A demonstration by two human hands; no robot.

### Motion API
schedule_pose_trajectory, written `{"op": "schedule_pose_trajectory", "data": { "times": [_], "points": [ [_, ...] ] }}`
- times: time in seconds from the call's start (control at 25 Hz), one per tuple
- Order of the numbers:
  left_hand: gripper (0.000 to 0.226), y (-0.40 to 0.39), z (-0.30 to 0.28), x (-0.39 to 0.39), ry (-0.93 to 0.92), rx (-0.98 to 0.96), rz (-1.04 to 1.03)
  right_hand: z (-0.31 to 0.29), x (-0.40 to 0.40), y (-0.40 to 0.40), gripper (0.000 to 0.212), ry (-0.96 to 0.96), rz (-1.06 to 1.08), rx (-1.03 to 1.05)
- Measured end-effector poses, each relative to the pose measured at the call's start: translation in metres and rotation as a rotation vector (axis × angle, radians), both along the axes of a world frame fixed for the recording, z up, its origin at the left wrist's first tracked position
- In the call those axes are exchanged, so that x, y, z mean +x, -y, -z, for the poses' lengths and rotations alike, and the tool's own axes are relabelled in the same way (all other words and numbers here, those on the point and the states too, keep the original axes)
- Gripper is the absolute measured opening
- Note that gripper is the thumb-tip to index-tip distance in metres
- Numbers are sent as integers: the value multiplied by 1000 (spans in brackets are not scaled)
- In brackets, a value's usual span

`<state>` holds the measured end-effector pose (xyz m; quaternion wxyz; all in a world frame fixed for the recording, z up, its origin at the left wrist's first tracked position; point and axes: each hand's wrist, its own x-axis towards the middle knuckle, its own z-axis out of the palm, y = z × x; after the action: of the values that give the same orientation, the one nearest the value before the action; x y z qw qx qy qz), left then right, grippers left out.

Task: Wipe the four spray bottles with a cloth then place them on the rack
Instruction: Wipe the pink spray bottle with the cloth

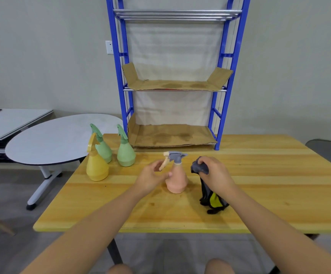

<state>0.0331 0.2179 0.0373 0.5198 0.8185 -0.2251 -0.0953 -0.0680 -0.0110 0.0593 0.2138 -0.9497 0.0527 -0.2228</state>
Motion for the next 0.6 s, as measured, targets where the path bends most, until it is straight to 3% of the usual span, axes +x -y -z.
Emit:
{"op": "schedule_pose_trajectory", "data": {
  "times": [0.12,0.24,0.4,0.6],
  "points": [
    [89,10,15,-9,0,150,91,10,-11,-3,35,-26,-65,12],
    [96,27,15,-10,-16,155,167,19,-17,-11,35,-20,-84,42],
    [89,36,16,-1,-78,58,78,25,-23,-15,30,26,-82,112],
    [68,43,13,-1,-366,-298,0,31,-19,-29,29,131,-1,265]
  ]
}}
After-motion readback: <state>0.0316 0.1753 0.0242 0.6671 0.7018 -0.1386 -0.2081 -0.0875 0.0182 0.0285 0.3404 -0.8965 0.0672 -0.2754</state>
